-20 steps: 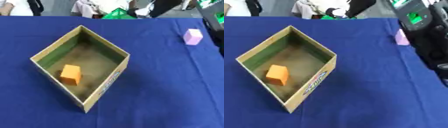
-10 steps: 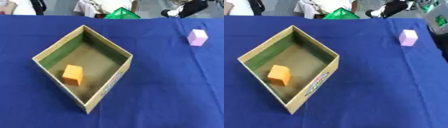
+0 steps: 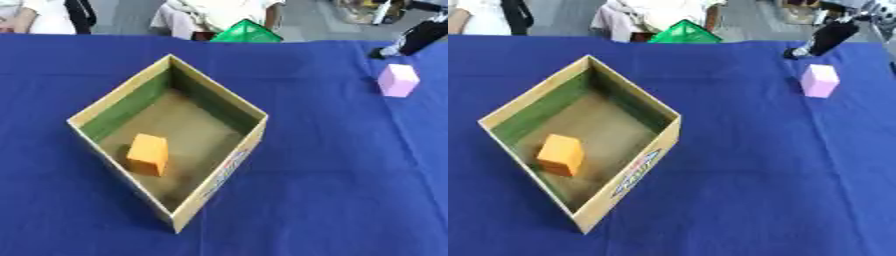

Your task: Pick up objects on the table and place them in the box.

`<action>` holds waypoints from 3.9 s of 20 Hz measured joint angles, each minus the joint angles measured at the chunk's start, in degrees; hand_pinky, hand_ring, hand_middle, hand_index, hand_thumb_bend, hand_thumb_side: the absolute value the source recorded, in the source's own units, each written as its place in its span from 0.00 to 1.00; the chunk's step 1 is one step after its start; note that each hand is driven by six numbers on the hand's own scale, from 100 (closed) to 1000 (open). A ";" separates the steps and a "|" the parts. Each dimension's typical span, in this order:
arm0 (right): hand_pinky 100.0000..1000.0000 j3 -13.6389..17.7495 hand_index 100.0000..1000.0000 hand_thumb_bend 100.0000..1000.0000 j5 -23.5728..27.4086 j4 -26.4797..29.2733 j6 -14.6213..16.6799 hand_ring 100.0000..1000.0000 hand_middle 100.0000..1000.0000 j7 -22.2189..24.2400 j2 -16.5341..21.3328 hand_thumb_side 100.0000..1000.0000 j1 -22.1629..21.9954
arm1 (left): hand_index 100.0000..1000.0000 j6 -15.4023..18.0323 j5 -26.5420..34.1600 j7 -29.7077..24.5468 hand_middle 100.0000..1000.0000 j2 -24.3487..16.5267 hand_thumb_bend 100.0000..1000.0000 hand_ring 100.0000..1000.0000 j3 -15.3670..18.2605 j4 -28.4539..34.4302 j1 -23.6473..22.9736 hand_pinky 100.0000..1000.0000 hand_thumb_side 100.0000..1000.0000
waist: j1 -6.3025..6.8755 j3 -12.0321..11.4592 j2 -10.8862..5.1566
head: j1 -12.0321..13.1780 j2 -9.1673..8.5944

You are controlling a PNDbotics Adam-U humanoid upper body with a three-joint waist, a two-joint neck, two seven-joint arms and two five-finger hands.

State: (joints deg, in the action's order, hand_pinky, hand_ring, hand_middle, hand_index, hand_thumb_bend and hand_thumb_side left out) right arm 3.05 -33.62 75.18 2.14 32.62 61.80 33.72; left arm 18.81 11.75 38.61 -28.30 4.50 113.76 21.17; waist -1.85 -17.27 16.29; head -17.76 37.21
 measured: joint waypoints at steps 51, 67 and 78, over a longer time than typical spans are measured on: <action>0.80 1.51 0.96 0.28 -8.21 -16.36 -4.54 0.89 0.87 -3.41 -0.52 0.12 -2.44 | 0.85 -0.45 0.73 -0.06 0.68 0.00 0.51 0.69 -0.05 0.00 1.10 0.82 0.97 | -0.04 -2.11 3.67 | -1.31 -3.58; 0.49 1.31 0.56 0.00 -5.76 -14.38 -4.20 0.52 0.42 -7.26 -0.77 0.14 -2.13 | 0.85 -0.54 0.81 -0.41 0.68 0.00 0.51 0.69 -0.06 0.00 1.06 0.83 0.97 | -0.10 -1.40 3.68 | -1.46 -3.42; 0.50 0.53 0.57 0.00 -1.47 2.76 -2.42 0.54 0.44 -7.71 2.71 0.14 -4.46 | 0.85 -0.37 0.57 -0.23 0.69 -0.01 0.52 0.69 -0.03 0.00 0.50 0.83 0.96 | -0.58 0.49 1.68 | -0.36 -2.37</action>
State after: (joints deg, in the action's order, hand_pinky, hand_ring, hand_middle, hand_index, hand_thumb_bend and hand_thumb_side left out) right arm 3.58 -35.10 77.95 -0.28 24.91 64.51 29.26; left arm 18.44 12.32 38.38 -28.31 4.47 113.76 21.68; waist -2.42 -16.78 17.97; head -18.13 34.84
